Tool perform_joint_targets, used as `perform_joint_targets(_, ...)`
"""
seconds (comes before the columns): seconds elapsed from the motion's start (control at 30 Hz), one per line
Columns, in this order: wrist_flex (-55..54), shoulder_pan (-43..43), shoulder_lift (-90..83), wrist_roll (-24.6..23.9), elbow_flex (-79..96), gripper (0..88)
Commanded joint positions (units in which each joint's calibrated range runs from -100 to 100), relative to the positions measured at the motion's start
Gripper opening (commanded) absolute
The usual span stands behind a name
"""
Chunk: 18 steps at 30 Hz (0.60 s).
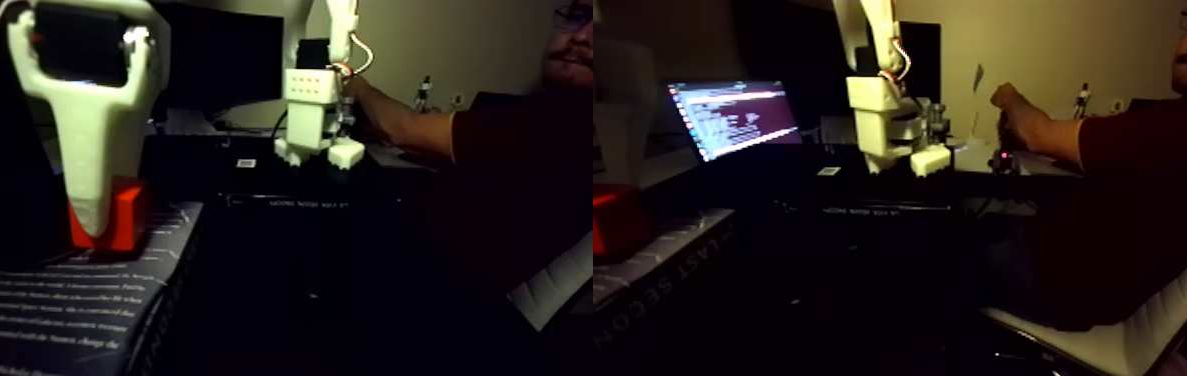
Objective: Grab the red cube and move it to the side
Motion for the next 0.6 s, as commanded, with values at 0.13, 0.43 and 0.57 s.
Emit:
perform_joint_targets(0.13, -0.2, -0.1, -0.3, 0.9, 1.6, 16.8)
perform_joint_targets(0.43, -0.3, -0.3, -0.3, 1.1, 1.8, 17.6)
perform_joint_targets(0.57, -0.3, -0.4, -0.3, 1.2, 1.8, 20.6)
